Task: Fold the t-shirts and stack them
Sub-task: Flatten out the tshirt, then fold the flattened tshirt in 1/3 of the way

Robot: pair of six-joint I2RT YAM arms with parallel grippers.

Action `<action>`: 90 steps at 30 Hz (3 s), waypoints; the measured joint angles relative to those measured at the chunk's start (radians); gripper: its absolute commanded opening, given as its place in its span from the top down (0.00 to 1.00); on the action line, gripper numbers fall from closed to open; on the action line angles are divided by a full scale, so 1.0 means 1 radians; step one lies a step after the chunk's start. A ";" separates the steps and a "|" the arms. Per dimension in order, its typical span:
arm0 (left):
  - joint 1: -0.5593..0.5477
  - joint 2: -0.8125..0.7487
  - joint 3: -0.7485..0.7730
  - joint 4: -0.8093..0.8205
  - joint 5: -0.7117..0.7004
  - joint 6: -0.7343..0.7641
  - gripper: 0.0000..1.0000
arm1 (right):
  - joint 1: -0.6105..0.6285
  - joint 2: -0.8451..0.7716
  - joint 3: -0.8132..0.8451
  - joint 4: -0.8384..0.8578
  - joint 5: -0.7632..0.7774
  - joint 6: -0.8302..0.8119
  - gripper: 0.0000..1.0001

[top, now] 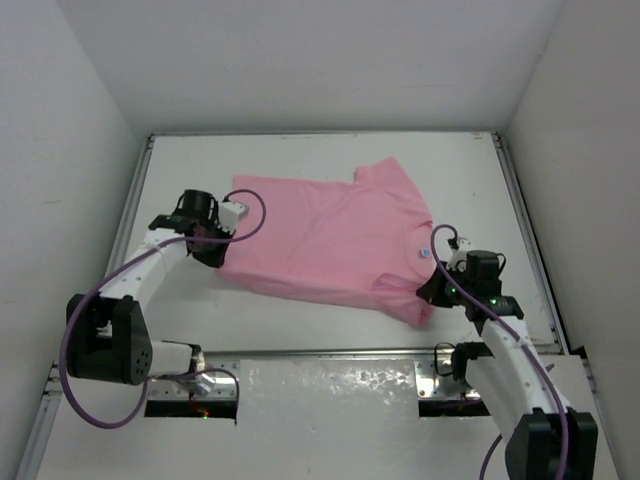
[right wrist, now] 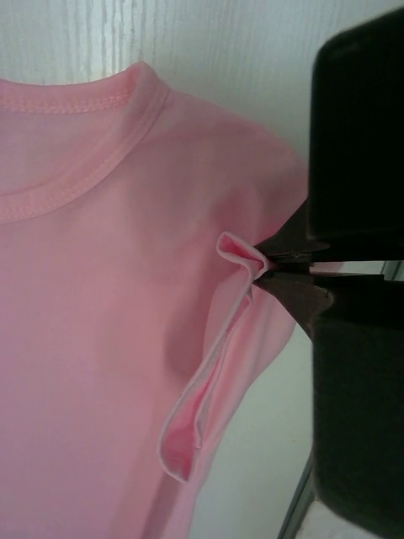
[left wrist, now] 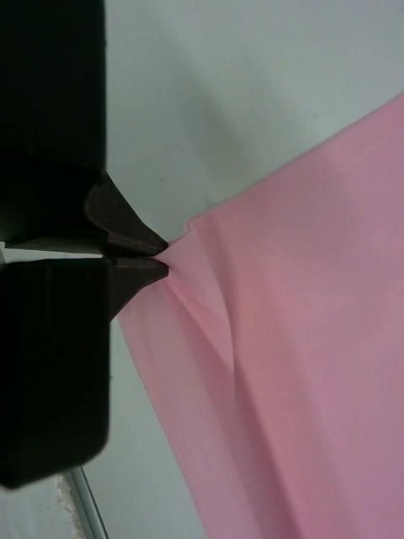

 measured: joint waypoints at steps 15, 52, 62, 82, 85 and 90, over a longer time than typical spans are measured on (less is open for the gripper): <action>0.000 0.259 0.149 0.019 -0.079 -0.085 1.00 | 0.023 0.500 0.269 0.228 -0.006 -0.130 1.00; 0.167 0.440 0.520 0.094 -0.148 -0.286 0.49 | 0.038 0.905 0.606 0.256 0.020 -0.298 0.82; 0.135 0.392 0.320 0.028 -0.131 -0.198 0.46 | 0.038 0.981 0.717 0.169 0.175 -0.281 0.37; 0.103 0.497 0.321 -0.025 -0.002 -0.186 0.51 | -0.048 0.666 0.407 -0.201 0.272 -0.041 0.31; 0.101 0.533 0.299 -0.024 -0.010 -0.185 0.64 | -0.048 0.683 0.389 -0.179 0.257 -0.030 0.34; 0.067 0.561 0.299 -0.016 -0.018 -0.184 0.86 | -0.048 0.750 0.389 -0.106 0.248 -0.014 0.54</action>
